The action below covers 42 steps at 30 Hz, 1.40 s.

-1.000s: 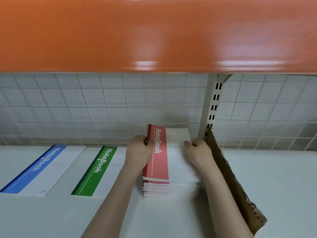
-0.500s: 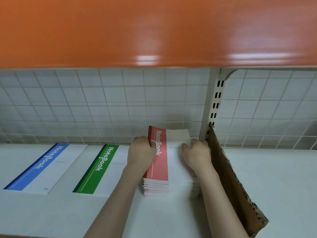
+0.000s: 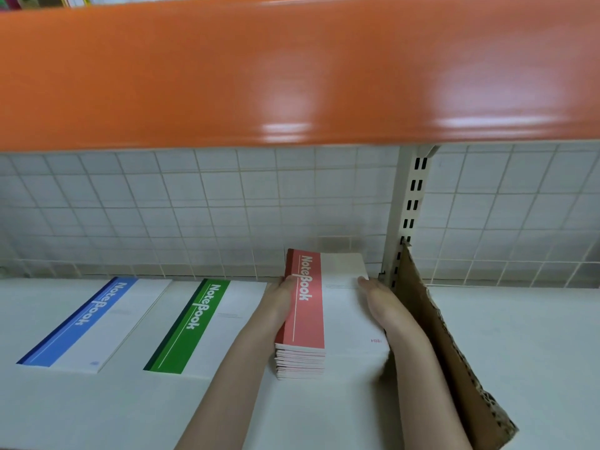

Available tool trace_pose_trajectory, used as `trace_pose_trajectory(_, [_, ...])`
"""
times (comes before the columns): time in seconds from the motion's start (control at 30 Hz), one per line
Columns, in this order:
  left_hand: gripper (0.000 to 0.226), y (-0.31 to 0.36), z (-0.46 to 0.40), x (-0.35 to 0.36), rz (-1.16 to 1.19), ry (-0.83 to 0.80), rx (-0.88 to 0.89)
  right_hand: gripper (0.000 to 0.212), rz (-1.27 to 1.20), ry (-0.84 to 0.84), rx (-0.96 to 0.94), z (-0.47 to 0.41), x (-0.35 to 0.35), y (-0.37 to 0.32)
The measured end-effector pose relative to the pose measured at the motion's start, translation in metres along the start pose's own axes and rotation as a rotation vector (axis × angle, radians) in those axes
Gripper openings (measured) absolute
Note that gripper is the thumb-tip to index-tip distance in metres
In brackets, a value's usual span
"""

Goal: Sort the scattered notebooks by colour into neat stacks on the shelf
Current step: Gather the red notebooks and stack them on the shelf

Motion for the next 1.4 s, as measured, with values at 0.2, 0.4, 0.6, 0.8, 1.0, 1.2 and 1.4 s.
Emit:
trace_pose_trajectory(0.2, [0.017,-0.001,-0.002,0.000,0.046,-0.025,0.020,0.043,0.033,-0.051,-0.020,-0.002,0.005,-0.005])
trace_pose_trajectory(0.4, [0.014,0.001,0.002,0.001,0.062,-0.034,0.004,0.051,0.139,-0.082,-0.048,0.001,-0.002,-0.010])
trace_pose_trajectory(0.6, [0.043,-0.001,0.010,-0.020,-0.102,0.001,0.054,0.052,0.353,0.045,-0.103,0.006,-0.008,-0.017])
trace_pose_trajectory(0.8, [0.054,-0.007,0.024,-0.080,-0.467,0.307,0.233,0.050,0.684,0.075,-0.298,0.014,0.021,-0.051])
trace_pose_trajectory(1.0, [0.059,-0.015,0.037,-0.142,-0.710,0.481,0.254,0.038,0.880,0.054,-0.521,0.031,0.095,-0.081])
trace_pose_trajectory(1.2, [0.057,-0.037,0.052,-0.200,-0.720,0.504,0.247,0.040,0.827,-0.153,-0.687,0.061,0.180,-0.100])
trace_pose_trajectory(1.4, [0.054,-0.061,0.066,-0.270,-0.845,0.507,0.160,0.049,0.799,-0.410,-0.690,0.093,0.264,-0.102])
Point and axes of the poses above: each hand's wrist, its own z-axis away from the middle knuckle, its own x-axis out of the palm, y = z × x, the point moved 3 cm from there along -z, towards the middle knuckle, and after that the axes turned 14 degrees about -x, right-handed, at the moved point
